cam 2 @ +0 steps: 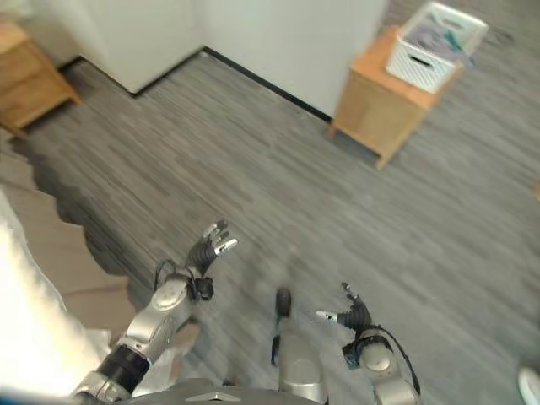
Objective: Making the bed.
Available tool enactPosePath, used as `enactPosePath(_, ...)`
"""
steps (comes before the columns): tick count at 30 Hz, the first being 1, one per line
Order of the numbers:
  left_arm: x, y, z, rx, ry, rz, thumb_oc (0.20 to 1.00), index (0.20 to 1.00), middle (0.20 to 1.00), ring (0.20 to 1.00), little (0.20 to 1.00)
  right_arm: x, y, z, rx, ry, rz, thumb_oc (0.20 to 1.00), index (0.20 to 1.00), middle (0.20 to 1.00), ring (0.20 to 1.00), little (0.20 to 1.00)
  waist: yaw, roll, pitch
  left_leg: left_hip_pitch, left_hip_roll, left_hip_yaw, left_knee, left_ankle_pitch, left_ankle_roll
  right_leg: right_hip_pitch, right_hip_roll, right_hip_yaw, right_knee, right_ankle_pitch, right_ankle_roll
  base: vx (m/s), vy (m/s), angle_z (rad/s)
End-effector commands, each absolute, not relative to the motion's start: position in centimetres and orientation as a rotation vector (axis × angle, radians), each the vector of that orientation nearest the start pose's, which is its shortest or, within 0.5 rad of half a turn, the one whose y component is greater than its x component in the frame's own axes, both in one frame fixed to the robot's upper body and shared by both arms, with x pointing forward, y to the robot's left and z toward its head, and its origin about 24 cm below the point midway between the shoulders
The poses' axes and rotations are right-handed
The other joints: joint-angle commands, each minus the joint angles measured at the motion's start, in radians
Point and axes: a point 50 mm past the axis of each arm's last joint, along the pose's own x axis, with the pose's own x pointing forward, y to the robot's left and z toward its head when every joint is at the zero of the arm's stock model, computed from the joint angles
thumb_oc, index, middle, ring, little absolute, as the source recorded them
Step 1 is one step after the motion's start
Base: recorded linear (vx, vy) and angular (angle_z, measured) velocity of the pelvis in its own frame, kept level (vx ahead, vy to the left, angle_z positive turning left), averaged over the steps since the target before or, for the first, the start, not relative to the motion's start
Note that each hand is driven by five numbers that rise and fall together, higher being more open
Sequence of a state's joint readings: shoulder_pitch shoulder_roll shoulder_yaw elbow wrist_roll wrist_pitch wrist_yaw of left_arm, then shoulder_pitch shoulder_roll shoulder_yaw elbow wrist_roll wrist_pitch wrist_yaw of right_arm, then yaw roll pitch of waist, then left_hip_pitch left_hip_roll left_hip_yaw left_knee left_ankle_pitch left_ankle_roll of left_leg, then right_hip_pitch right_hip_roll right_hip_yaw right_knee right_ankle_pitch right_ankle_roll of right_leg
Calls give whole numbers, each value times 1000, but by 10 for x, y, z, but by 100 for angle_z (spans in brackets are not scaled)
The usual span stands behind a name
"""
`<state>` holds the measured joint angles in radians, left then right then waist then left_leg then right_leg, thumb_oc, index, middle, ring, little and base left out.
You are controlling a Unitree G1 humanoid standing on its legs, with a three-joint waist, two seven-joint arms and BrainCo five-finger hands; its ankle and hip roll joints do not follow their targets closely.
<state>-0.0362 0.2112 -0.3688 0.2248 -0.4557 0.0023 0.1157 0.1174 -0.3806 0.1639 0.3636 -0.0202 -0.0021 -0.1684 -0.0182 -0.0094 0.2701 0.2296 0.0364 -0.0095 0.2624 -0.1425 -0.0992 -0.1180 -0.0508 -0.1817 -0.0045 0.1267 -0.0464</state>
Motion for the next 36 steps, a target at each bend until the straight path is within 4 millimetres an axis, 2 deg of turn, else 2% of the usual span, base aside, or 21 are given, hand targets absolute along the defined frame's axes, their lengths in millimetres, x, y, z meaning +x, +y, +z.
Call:
enactPosePath(1, 253, 127, 25, -182, 113, -187, 1000, 1000, 1000, 1000, 1000, 223, -258, 9, -513, 210, -108, 1000, 1000, 1000, 1000, 1000, 38, -22, 30, -253, -1, 26, 144, 193, -24, 144, -56, -63, -78, -46, 131, 148, -168, 75)
enactPosePath(4, 249, 138, 22, -172, 129, -124, 1000, 1000, 1000, 1000, 1000, 214, -230, 13, -475, 156, -23, 1000, 1000, 1000, 1000, 1000, 38, -37, 47, -332, 26, 109, 232, 215, -19, 176, -67, -102, -82, -78, 116, 180, -160, 119)
enactPosePath(6, 249, 148, 20, -179, 135, -73, 1000, 1000, 1000, 1000, 1000, 210, -230, 15, -481, 150, -51, 1000, 1000, 1000, 1000, 1000, 42, -32, 32, -379, 95, 237, 87, 194, -7, 230, -85, -160, -83, -131, 125, 414, -57, 54)
enactPosePath(8, 238, 158, 9, -176, 177, -28, 1000, 1000, 1000, 1000, 1000, 213, -228, 15, -485, 148, -54, 1000, 1000, 1000, 1000, 1000, 61, -9, -4, -382, 63, 276, -142, 211, 2, 268, -78, -184, -83, -162, 152, 466, 47, 66)
enactPosePath(9, 238, 158, 9, -176, 178, -28, 1000, 1000, 1000, 1000, 1000, 213, -228, 14, -485, 148, -53, 1000, 1000, 1000, 1000, 1000, 59, -11, -5, -376, 59, 277, -153, 216, 3, 269, -80, -185, -83, -163, 153, 377, 96, 51)
enactPosePath(11, 228, 163, -2, -178, 224, 1, 1000, 1000, 1000, 1000, 1000, 216, -226, 11, -502, 164, -40, 1000, 1000, 1000, 1000, 1000, 75, 16, -32, -380, 52, 307, -335, 292, 3, 314, -71, -202, -83, -191, 176, 470, 120, 16)
enactPosePath(14, 220, 164, -14, -203, 275, 41, 1000, 1000, 1000, 1000, 1000, 214, -227, 6, -513, 196, -25, 1000, 1000, 1000, 1000, 1000, 77, 10, -70, -435, 111, 437, -350, 330, -24, 439, -83, -228, -80, -245, 198, 909, 234, 54)
enactPosePath(15, 212, 170, -18, -186, 301, 59, 1000, 1000, 1000, 1000, 1000, 207, -223, -2, -526, 231, -7, 1000, 1000, 1000, 1000, 1000, 113, -34, -104, -388, 71, 428, -343, 338, 21, 472, -163, -238, 53, -211, 240, 1076, 373, 87)
enactPosePath(16, 212, 170, -17, -178, 303, 54, 1000, 1000, 1000, 1000, 1000, 205, -222, -5, -531, 243, -3, 1000, 1000, 1000, 1000, 1000, 119, -53, -103, -374, 47, 430, -340, 321, 44, 453, -199, -227, 169, -145, 249, 838, 344, 56)
enactPosePath(17, 212, 171, -17, -176, 303, 54, 1000, 1000, 1000, 1000, 1000, 205, -221, -5, -529, 243, -3, 1000, 1000, 1000, 1000, 1000, 122, -59, -104, -374, 41, 435, -340, 317, 48, 446, -210, -222, 181, -150, 255, 506, 295, 21)
enactPosePath(18, 215, 172, -17, -142, 308, 46, 1000, 1000, 1000, 1000, 1000, 203, -220, -7, -556, 254, 7, 1000, 1000, 1000, 1000, 1000, 121, -83, -87, -315, -9, 438, -346, 261, 99, 379, -287, -196, 391, 41, 286, 493, 322, 40)
enactPosePath(19, 216, 174, -14, -121, 299, 42, 1000, 1000, 1000, 1000, 1000, 203, -219, -7, -568, 252, 7, 1000, 1000, 1000, 1000, 1000, 116, -86, -77, -282, -31, 439, -349, 232, 123, 332, -324, -172, 487, 122, 294, 487, 304, 64)
enactPosePath(21, 219, 178, -11, -84, 285, 36, 1000, 1000, 1000, 1000, 1000, 202, -219, -8, -557, 254, -5, 1000, 1000, 1000, 1000, 1000, 93, -77, -64, -228, -41, 415, -350, 179, 143, 258, -341, -158, 575, 146, 286, 463, 164, 90)
enactPosePath(23, 229, 178, -1, -57, 236, 28, 1000, 1000, 1000, 1000, 1000, 204, -219, -5, -542, 239, -23, 1000, 1000, 1000, 1000, 1000, 60, -62, -43, -206, -31, 361, -350, 155, 135, 148, -293, -98, 570, 28, 251, 550, 1, 105)
enactPosePath(24, 237, 177, 11, -34, 178, 17, 1000, 1000, 1000, 1000, 1000, 205, -221, 0, -523, 213, -52, 1000, 1000, 1000, 1000, 1000, 31, -42, -24, -197, -3, 317, -350, 163, 117, 63, -223, -80, 481, -65, 204, 345, -104, 141)
enactPosePath(27, 241, 178, 17, -24, 149, 21, 1000, 1000, 1000, 1000, 1000, 206, -223, 2, -500, 200, -77, 1000, 1000, 1000, 1000, 1000, 10, -42, -17, -177, 2, 271, -350, 143, 98, 44, -171, -58, 333, -108, 201, 322, -153, 150)
enactPosePath(29, 241, 183, 20, -28, 130, 46, 1000, 1000, 1000, 1000, 1000, 204, -225, 3, -483, 197, -96, 1000, 1000, 1000, 1000, 1000, -17, -51, -20, -136, -2, 232, -350, 105, 80, 40, -102, 25, 124, -96, 208, 394, -181, 116)
enactPosePath(30, 241, 183, 20, -28, 129, 46, 1000, 1000, 1000, 1000, 1000, 204, -225, 3, -483, 197, -96, 1000, 1000, 1000, 1000, 1000, -17, -50, -21, -137, -1, 232, -350, 106, 79, 42, -100, 24, 117, -90, 207, 535, -209, 121)
enactPosePath(31, 241, 189, 23, -29, 110, 77, 1000, 1000, 1000, 1000, 1000, 200, -226, 1, -475, 203, -105, 1000, 1000, 1000, 1000, 1000, -34, -52, -27, -92, -2, 203, -350, 73, 61, 8, -76, 54, -52, -21, 218, 523, -229, 129)
enactPosePath(34, 241, 198, 22, -8, 112, 115, 1000, 1000, 1000, 1000, 1000, 199, -224, -2, -479, 212, -94, 1000, 1000, 1000, 1000, 1000, -49, -47, -32, -31, 5, 192, -350, 44, 38, -91, -77, 1, -83, 35, 243, 502, -237, 98)
enactPosePath(36, 240, 199, 21, -10, 108, 118, 1000, 1000, 1000, 1000, 1000, 195, -223, -8, -483, 243, -78, 1000, 1000, 1000, 1000, 1000, -78, -37, -49, 65, 17, 145, -350, -4, 21, -87, -76, 26, -83, 58, 244, 611, -333, -27)
